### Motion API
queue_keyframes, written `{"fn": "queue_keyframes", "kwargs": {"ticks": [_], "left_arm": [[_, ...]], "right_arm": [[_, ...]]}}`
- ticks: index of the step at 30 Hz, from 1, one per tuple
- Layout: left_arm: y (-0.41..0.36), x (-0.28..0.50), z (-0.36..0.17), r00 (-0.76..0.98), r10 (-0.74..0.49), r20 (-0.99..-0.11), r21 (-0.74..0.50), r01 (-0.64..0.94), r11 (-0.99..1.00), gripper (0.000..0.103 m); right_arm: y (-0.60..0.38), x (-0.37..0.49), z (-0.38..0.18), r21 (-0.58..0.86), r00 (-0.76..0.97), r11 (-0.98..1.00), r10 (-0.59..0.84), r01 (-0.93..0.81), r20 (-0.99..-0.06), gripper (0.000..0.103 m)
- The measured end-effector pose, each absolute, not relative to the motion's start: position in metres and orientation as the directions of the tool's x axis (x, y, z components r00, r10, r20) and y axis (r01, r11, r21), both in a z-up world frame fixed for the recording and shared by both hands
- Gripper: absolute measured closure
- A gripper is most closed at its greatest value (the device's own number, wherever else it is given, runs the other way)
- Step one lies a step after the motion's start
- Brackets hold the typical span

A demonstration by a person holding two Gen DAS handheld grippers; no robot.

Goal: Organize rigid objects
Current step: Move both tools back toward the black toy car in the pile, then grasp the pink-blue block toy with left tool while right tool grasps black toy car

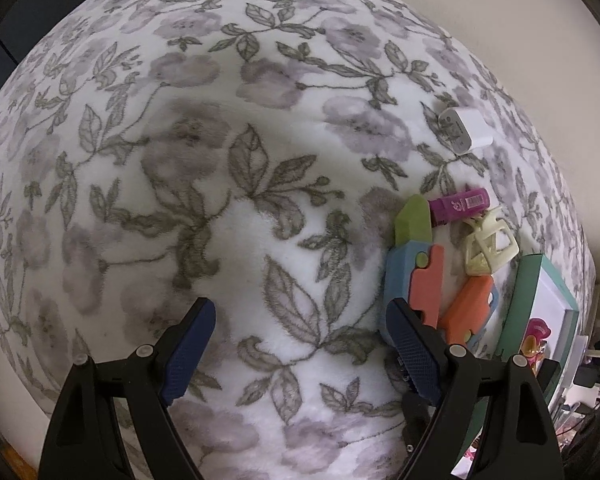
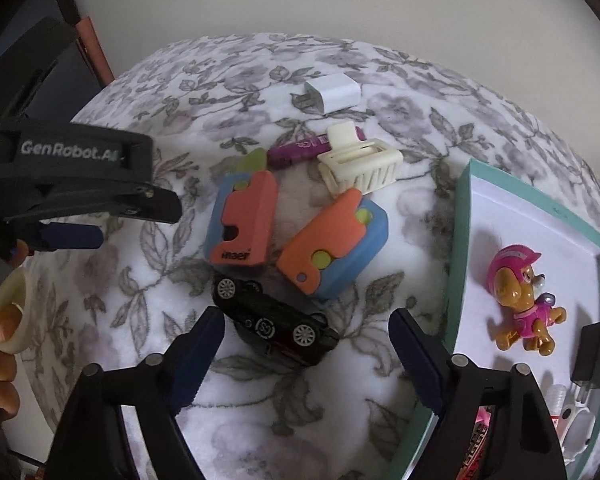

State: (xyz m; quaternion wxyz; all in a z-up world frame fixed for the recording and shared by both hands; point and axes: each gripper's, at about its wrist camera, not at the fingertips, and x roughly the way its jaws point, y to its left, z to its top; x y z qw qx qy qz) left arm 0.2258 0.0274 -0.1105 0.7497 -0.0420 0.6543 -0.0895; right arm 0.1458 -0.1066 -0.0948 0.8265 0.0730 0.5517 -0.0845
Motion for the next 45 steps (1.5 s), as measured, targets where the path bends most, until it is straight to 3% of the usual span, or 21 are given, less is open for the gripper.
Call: {"fn": "queue_keyframes", "kwargs": {"ticks": [5,7,10,37,45], "left_arm": [[0.018,0.224,-0.111,0.137,-0.187,-0.973,-0.175,0.094,0.980,0.015],[0.014,0.223,-0.108,0.146,-0.186,-0.972,-0.172,0.102,0.980,0.015],[0.010,0.223,-0.102,0.159,-0.191,-0.969,-0.174,0.112,0.978,0.015],[-0.048,0.218,-0.103,0.259,-0.239,-0.936,-0.162,0.284,0.945,0.016],[-0.061,0.213,-0.120,0.252,-0.180,-0.951,-0.096,0.312,0.945,0.019]], "right_arm": [[-0.100,0.147,-0.099,0.014,0.365,0.979,-0.063,0.205,-0.929,0.027],[-0.099,0.147,-0.100,0.012,0.361,0.979,-0.064,0.204,-0.930,0.039],[-0.100,0.146,-0.101,0.029,0.359,0.980,-0.043,0.195,-0.932,0.045],[-0.135,0.140,-0.089,0.077,0.375,0.965,-0.023,0.250,-0.927,0.046],[-0.137,0.139,-0.090,0.085,0.371,0.965,-0.014,0.249,-0.929,0.046]]}}
